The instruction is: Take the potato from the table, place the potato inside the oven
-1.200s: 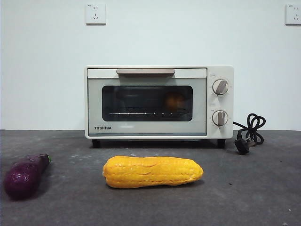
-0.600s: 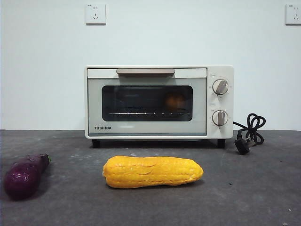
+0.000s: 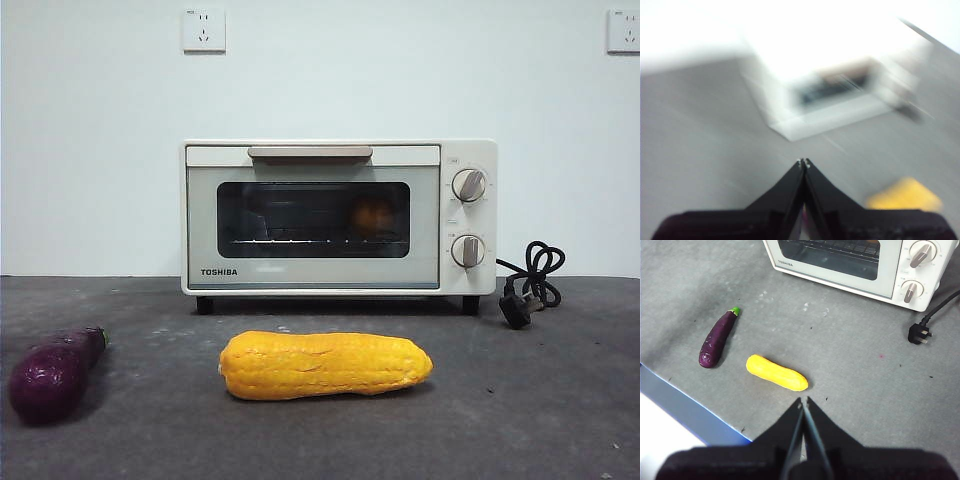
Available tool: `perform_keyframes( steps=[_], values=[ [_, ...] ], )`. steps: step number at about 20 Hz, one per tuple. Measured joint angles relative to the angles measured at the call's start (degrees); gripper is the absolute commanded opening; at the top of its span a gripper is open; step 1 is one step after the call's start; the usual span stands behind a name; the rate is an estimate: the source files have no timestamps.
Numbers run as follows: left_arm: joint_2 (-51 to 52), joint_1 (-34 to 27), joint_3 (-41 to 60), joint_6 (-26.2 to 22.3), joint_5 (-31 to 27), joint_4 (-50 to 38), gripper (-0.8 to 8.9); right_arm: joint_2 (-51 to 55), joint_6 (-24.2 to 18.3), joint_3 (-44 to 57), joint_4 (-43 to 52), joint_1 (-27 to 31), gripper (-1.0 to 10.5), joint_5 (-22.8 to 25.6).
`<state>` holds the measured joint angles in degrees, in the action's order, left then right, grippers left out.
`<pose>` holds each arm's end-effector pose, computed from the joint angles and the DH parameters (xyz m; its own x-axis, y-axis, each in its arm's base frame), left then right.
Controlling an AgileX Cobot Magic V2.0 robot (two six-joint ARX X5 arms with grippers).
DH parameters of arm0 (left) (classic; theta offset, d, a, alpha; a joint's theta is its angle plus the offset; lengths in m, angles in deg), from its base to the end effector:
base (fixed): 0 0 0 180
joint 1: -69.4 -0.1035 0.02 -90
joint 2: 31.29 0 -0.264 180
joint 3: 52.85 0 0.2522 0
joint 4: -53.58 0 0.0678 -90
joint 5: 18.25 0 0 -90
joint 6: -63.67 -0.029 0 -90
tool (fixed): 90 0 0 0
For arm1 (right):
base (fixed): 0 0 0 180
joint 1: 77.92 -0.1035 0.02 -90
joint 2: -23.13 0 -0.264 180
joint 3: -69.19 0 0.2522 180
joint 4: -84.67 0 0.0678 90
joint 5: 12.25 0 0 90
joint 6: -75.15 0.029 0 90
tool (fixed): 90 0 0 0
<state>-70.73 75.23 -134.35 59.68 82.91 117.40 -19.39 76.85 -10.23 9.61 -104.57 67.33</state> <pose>0.0917 -0.0150 0.4045 0.8868 -0.2851 -0.3637 0.3035 0.9528 -0.0070 0.0896 0.0508 0.3738 0.6100 0.5085 -0.6077 -0.5516 0.8231 0.1350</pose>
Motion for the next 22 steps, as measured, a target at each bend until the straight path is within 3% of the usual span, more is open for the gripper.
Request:
perform_keyframes(
  steps=[4, 8, 13, 16, 22],
  values=[
    [9.0, -6.6, 9.0, -2.3, -1.2, -18.5, -0.04, 0.0, 0.0, 0.0, 0.0, 0.0, 0.0, 0.0],
    [22.4, -9.9, 26.7, -3.5, -10.8, -38.3, -0.04, 0.0, 0.0, 0.0, 0.0, 0.0, 0.0, 0.0],
    [34.4, -10.2, 49.2, -3.8, -17.8, -39.0, -0.04, 0.0, 0.0, 0.0, 0.0, 0.0, 0.0, 0.0],
    [39.2, -10.2, 59.2, -3.5, -18.5, -40.0, -0.04, 0.0, 0.0, 0.0, 0.0, 0.0, 0.0, 0.0],
    [39.1, -10.2, 66.7, -1.2, -18.5, -41.0, -0.04, 0.0, 0.0, 0.0, -0.1, 0.0, 0.0, 0.1]
  ],
)
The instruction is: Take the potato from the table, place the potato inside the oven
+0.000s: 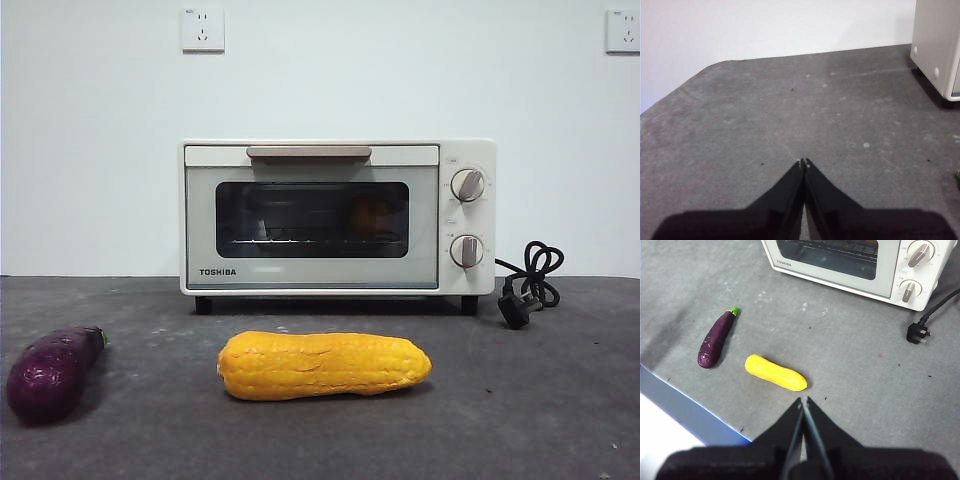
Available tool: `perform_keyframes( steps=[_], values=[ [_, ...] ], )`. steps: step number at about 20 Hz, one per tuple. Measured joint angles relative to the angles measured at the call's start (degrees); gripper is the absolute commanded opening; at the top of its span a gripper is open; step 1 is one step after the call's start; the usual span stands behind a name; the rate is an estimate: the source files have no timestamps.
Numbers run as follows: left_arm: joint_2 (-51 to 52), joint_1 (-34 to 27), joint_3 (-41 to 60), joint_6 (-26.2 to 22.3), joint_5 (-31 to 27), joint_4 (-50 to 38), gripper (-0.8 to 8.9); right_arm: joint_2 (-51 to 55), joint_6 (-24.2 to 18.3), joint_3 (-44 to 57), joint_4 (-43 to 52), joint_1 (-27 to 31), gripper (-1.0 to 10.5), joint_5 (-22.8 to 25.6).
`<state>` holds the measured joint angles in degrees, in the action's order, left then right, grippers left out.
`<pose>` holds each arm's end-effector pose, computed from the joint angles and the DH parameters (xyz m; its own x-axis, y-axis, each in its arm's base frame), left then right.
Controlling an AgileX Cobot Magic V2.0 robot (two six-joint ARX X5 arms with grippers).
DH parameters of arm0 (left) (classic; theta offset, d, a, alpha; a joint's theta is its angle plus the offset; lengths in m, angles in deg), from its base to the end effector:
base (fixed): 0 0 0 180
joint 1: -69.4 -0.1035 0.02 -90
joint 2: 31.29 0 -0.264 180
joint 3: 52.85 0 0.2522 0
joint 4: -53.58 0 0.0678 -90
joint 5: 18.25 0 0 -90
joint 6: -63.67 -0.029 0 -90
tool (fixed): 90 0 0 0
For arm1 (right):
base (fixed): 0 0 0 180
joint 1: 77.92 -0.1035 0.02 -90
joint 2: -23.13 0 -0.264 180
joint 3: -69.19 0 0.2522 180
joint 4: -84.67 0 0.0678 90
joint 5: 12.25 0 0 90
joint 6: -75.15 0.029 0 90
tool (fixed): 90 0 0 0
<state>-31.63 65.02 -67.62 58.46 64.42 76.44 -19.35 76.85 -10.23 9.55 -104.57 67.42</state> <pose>0.0952 0.0110 0.1538 0.9685 0.2021 -0.1454 -0.1875 0.9763 0.1085 0.0894 0.0507 0.3738 0.6107 0.5071 -0.6081 -0.5506 0.8239 0.1341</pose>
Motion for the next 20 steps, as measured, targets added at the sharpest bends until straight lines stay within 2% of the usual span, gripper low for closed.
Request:
perform_keyframes(
  steps=[18, 20],
  values=[
    [0.1, 0.0, 0.0, 0.4, 0.0, 0.3, -0.04, 0.0, -0.1, 0.0, -0.3, 0.0, 0.0, 0.0],
    [0.1, 0.0, 0.0, 0.4, 0.0, 0.3, -0.04, 0.0, -2.2, 0.0, -0.4, 0.0, 0.0, 0.0]
  ],
)
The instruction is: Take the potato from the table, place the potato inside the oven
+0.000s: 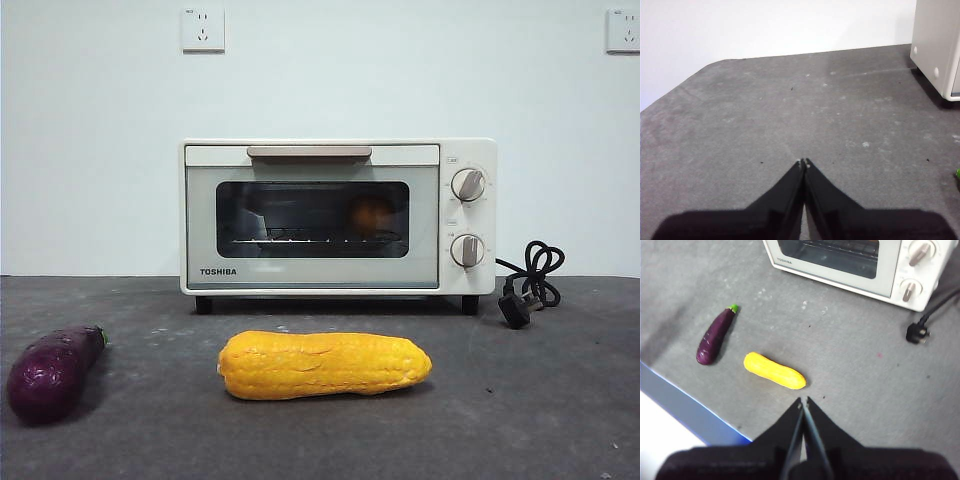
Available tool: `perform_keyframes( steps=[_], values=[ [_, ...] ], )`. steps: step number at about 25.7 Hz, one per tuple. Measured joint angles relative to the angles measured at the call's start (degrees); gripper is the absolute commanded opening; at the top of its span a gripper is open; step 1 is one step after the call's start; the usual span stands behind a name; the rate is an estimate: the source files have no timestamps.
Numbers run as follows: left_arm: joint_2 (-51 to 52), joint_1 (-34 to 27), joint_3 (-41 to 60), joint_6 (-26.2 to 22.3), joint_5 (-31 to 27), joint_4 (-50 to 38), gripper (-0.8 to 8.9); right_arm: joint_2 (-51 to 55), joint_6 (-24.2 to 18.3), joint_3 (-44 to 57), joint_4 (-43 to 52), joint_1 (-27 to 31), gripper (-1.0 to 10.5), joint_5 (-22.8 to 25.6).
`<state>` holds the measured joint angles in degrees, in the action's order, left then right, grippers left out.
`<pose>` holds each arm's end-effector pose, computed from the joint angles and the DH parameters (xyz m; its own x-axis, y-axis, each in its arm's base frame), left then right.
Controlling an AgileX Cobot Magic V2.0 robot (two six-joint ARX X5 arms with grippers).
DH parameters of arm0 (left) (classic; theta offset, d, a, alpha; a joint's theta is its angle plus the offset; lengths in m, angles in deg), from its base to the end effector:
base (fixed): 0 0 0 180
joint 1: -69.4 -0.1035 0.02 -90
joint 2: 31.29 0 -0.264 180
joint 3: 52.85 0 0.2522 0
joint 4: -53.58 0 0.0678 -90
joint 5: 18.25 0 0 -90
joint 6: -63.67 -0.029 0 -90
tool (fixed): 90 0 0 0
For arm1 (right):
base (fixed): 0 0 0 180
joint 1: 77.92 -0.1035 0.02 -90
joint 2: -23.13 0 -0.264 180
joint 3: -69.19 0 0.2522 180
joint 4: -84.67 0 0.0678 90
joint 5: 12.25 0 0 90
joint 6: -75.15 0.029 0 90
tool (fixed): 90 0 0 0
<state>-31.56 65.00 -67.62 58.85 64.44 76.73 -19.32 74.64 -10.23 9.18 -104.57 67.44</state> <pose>0.0951 0.0110 0.1534 0.9679 0.2021 -0.1492 -0.1882 0.9768 0.1021 0.0889 0.0504 0.3734 0.6077 0.5052 -0.6127 -0.5714 0.8140 0.1045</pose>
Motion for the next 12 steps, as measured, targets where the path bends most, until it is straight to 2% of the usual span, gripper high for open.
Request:
perform_keyframes(
  steps=[4, 6, 9, 12],
  values=[
    [0.0, 0.0, 0.0, 0.0, 0.0, 0.0, -0.04, 0.6, -3.5, 0.0, 0.2, 0.8, 0.0, -0.1],
    [0.0, 0.0, 0.0, 0.0, 0.0, 0.0, -0.04, 2.3, -5.1, 0.2, 3.8, 3.5, 0.0, -0.5],
    [0.0, 0.0, 0.0, 0.0, 0.0, 0.0, -0.04, 9.1, -4.6, 5.4, 18.6, 9.4, 0.0, -4.3],
    [0.0, 0.0, 0.0, 0.0, 0.0, 0.0, -0.04, 16.4, -4.0, 16.3, 33.4, 14.0, 0.0, -4.6]
  ],
)
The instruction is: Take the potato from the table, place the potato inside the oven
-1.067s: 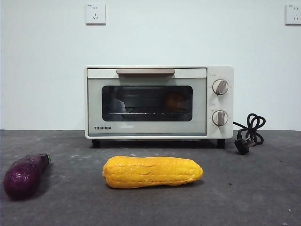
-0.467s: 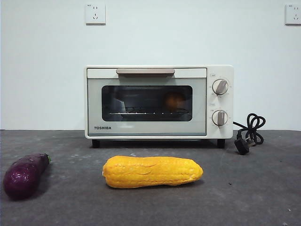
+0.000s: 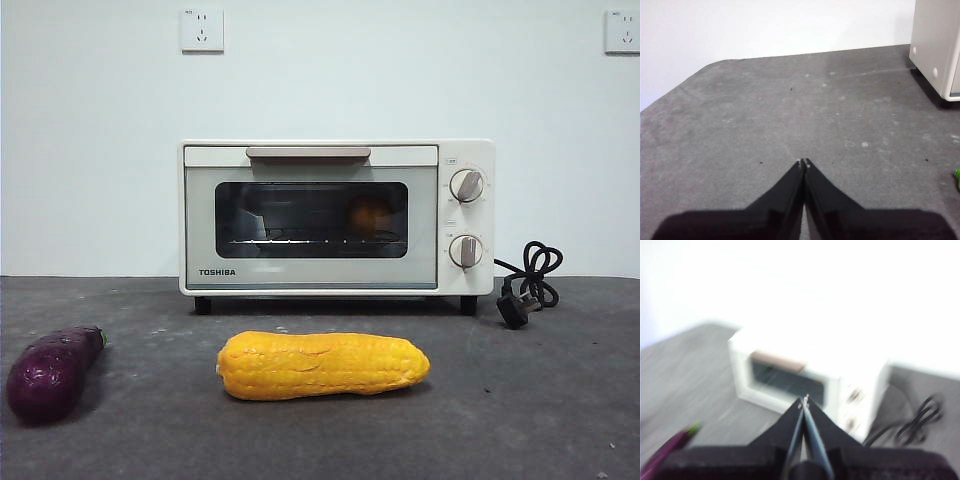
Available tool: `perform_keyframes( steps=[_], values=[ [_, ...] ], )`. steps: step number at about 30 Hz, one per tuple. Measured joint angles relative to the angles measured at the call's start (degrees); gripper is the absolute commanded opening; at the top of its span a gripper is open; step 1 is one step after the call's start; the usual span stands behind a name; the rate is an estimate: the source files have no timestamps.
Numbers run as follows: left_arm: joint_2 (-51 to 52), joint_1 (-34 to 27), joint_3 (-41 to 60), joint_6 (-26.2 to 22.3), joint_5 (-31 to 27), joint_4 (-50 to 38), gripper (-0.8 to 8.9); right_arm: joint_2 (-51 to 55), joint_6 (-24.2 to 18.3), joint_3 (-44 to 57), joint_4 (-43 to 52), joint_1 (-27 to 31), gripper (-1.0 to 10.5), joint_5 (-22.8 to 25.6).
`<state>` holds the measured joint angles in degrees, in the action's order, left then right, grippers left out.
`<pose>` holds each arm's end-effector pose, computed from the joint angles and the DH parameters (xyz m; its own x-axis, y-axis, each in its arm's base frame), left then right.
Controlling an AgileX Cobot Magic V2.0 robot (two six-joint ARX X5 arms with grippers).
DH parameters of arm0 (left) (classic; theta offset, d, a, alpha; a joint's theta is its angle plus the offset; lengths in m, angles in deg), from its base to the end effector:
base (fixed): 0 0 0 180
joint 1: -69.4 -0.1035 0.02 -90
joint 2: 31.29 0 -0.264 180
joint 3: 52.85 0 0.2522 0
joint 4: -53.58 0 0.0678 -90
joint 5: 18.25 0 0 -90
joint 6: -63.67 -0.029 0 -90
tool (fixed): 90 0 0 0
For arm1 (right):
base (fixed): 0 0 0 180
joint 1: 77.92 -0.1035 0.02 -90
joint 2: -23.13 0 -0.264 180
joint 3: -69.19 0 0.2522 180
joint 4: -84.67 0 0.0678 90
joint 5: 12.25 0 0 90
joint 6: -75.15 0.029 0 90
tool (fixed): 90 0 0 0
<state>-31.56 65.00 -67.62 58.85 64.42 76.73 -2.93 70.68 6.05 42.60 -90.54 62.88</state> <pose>0.0951 0.0110 0.1534 0.9679 0.2024 -0.1492 -0.1885 0.9767 0.1022 0.0760 0.0246 0.3632 0.8835 0.4608 -0.0841 -0.4659 0.8831 -0.0554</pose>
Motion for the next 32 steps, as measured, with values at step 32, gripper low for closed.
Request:
perform_keyframes(
  steps=[32],
  values=[
    [0.0, 0.0, 0.0, 0.0, 0.0, 0.0, -0.04, 25.8, 9.6, 48.5, 18.7, 7.0, 0.0, 12.1]
  ],
)
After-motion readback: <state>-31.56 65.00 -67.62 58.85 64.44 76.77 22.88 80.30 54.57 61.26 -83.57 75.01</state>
